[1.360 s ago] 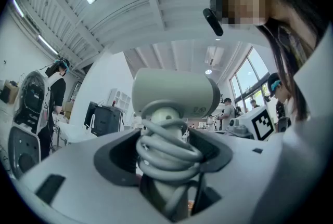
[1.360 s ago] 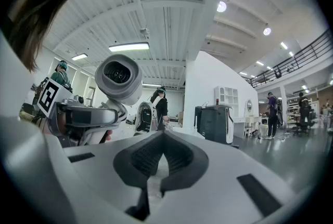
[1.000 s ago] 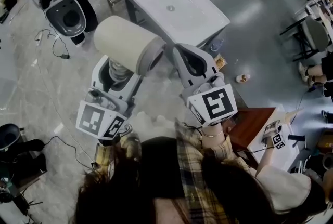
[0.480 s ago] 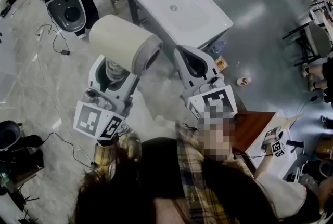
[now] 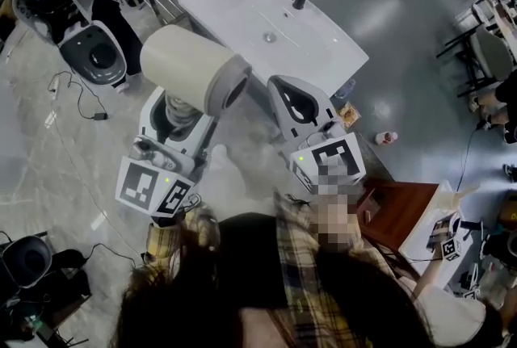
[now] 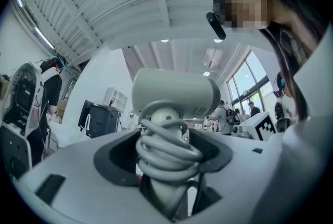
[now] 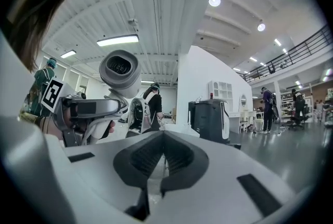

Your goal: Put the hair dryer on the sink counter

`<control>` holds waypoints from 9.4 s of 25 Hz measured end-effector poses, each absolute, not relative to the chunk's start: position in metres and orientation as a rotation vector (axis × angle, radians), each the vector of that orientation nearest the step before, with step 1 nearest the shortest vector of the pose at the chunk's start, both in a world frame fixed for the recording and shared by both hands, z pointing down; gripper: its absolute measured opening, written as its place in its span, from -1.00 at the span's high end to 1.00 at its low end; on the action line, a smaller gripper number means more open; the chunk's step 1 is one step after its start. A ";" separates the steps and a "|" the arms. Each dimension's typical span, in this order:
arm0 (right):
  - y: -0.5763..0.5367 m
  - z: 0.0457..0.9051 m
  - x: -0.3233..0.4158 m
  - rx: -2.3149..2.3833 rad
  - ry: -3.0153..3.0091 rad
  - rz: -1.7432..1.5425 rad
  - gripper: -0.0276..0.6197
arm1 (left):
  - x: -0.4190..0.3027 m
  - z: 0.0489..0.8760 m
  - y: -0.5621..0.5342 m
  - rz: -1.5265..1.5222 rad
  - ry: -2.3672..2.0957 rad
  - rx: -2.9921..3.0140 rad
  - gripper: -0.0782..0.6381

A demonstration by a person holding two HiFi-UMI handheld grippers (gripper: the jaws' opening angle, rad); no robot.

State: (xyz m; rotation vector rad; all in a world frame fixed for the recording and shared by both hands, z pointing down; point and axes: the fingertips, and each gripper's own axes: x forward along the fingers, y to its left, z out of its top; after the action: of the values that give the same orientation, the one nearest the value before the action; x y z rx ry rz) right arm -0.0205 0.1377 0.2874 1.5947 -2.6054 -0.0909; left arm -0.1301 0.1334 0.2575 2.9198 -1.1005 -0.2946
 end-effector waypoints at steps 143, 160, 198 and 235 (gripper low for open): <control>-0.360 0.450 0.207 2.465 -1.489 0.660 0.87 | 0.182 0.614 -0.468 1.335 1.297 3.037 -0.05; -0.354 0.456 0.193 2.463 -1.433 0.694 0.87 | 0.181 0.649 -0.468 1.472 1.441 2.958 -0.05; -0.345 0.457 0.173 2.440 -1.383 0.716 0.87 | 0.170 0.640 -0.472 1.385 1.375 2.974 -0.12; -0.361 0.309 0.148 2.410 -1.692 0.113 0.87 | 0.126 0.303 -0.407 -0.018 0.474 3.161 0.21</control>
State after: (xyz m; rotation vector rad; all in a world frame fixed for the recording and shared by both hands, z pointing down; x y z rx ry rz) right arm 0.1479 -0.3610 0.3087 2.4099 -1.6918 0.1129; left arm 0.1264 -0.4074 0.3029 3.1614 0.4736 -0.0183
